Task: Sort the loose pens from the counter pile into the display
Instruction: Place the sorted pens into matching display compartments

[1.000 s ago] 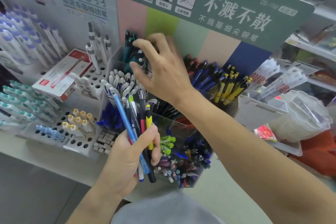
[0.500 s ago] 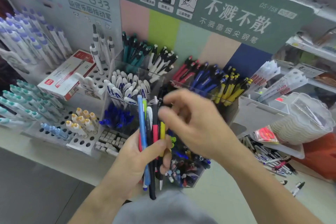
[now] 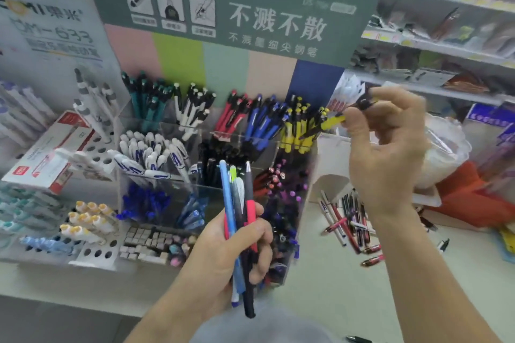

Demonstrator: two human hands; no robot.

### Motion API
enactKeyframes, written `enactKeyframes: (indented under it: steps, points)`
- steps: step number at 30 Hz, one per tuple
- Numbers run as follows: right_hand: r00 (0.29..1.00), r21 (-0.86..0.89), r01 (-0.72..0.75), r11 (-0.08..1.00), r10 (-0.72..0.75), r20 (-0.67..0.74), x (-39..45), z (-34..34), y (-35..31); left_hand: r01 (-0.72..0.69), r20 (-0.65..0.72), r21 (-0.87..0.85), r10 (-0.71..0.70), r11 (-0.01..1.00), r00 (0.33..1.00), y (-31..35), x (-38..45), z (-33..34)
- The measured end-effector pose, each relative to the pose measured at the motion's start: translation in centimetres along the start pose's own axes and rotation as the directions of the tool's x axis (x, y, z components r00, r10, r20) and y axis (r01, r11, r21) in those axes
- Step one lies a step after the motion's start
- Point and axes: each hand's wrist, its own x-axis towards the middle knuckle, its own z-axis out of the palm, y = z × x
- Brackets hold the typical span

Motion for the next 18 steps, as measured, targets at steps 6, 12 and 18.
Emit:
enactKeyframes:
  steps: [6, 12, 18]
  points:
    - [0.973, -0.273, 0.141, 0.952, -0.083, 0.215, -1.0, 2.6, 3.6, 0.013, 0.009, -0.069, -0.012, 0.998, 1.000, -0.3, 0.0, 1.0]
    - [0.989, -0.056, 0.070, 0.996, -0.062, 0.137, -4.2, 1.3, -0.7, 0.081, 0.067, -0.123, -0.073, 0.989, 0.995, -0.8, 0.1, 0.6]
    - [0.549, -0.035, -0.644, 0.764, 0.493, 0.675, -8.5, -0.8, -1.8, 0.196, 0.279, -0.132, -0.154, 0.972, 0.948, -1.7, 0.1, 0.4]
